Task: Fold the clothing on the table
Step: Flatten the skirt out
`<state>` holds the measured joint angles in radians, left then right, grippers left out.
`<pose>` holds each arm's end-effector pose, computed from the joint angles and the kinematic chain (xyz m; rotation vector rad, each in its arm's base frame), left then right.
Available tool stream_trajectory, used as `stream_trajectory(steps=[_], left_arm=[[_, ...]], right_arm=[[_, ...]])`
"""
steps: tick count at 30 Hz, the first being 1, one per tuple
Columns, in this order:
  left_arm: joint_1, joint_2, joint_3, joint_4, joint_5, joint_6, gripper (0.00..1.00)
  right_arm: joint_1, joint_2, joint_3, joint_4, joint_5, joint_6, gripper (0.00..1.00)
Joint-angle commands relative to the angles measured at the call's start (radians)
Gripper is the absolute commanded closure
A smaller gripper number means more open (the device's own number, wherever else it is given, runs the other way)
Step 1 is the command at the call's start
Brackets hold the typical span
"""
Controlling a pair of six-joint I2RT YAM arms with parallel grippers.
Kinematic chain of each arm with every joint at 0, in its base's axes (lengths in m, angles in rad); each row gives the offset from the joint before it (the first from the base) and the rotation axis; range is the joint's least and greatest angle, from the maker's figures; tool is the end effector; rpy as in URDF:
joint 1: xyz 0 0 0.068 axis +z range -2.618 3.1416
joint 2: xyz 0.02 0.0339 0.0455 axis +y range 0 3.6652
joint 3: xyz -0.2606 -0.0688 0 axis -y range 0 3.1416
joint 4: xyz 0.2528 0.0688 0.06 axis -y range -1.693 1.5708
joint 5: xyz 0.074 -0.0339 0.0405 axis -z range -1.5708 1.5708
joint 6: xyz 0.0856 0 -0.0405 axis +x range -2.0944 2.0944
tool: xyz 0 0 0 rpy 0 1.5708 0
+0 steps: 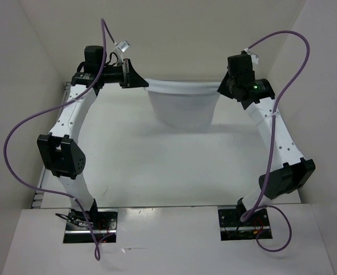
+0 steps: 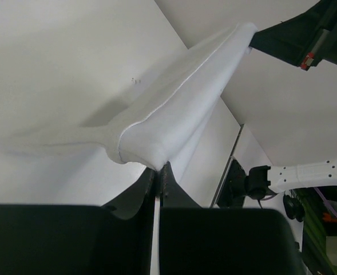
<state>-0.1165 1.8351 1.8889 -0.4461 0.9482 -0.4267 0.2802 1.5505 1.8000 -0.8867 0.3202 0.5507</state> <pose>0.4406 -0.1216 0.3912 0.3492 1.9713 -1.2757 0.3627 0.0763 0.4022 0.4668 2.1227 0.1205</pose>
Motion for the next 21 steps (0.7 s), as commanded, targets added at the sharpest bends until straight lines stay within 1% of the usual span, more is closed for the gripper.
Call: stream_trajectory(steps=[1,3,4,5,8,9,10,12,14,15,16,17,18,19,20,21], left_arm=[[0.017,-0.016,0.099,0.063,0.003,-0.015,1.00],[0.017,0.038,0.165,0.023,0.003,-0.015,1.00],[0.017,0.061,0.202,0.008,0.003,-0.015,1.00],[0.017,0.106,0.275,-0.020,0.003,-0.015,1.00],[0.017,0.167,0.384,-0.054,-0.008,-0.015,1.00],[0.017,0.194,0.421,-0.087,-0.008,-0.015,1.00],[0.017,0.194,0.484,-0.103,-0.008,-0.006,1.00],[0.017,0.179,0.496,-0.126,-0.008,0.008,1.00],[0.017,0.135,0.439,-0.126,-0.008,0.019,1.00],[0.017,0.068,0.335,-0.080,0.001,0.019,1.00],[0.017,0.029,0.270,-0.057,0.001,0.019,1.00],[0.017,-0.052,0.206,-0.010,0.001,0.019,1.00],[0.017,-0.089,0.143,0.004,0.001,0.010,1.00],[0.017,-0.123,0.043,0.004,0.001,0.009,1.00],[0.026,-0.188,0.000,0.020,0.024,0.009,1.00],[0.026,-0.221,-0.039,0.020,0.035,0.009,1.00]], right_arm=[[-0.038,-0.041,0.053,0.069,0.066,-0.057,1.00],[-0.049,-0.023,0.082,0.058,0.066,-0.057,1.00],[-0.062,0.003,0.108,0.058,0.031,-0.081,1.00],[-0.062,0.016,0.120,0.068,0.031,-0.081,1.00],[-0.062,0.037,0.160,0.086,0.019,-0.116,1.00],[-0.071,0.051,0.180,0.086,0.007,-0.117,1.00],[-0.072,0.051,0.220,0.086,-0.013,-0.127,1.00],[-0.072,0.051,0.249,0.057,-0.036,-0.147,1.00],[-0.072,0.013,0.249,0.046,-0.073,-0.185,1.00],[-0.072,-0.009,0.249,0.046,-0.101,-0.198,1.00],[-0.072,-0.035,0.204,0.046,-0.101,-0.210,1.00],[-0.072,-0.096,0.178,0.046,-0.115,-0.221,1.00],[-0.072,-0.125,0.155,0.055,-0.128,-0.233,1.00],[-0.072,-0.153,0.135,0.055,-0.128,-0.233,1.00],[-0.072,-0.205,0.107,0.028,-0.157,-0.244,1.00],[-0.072,-0.229,0.089,0.011,-0.158,-0.256,1.00]])
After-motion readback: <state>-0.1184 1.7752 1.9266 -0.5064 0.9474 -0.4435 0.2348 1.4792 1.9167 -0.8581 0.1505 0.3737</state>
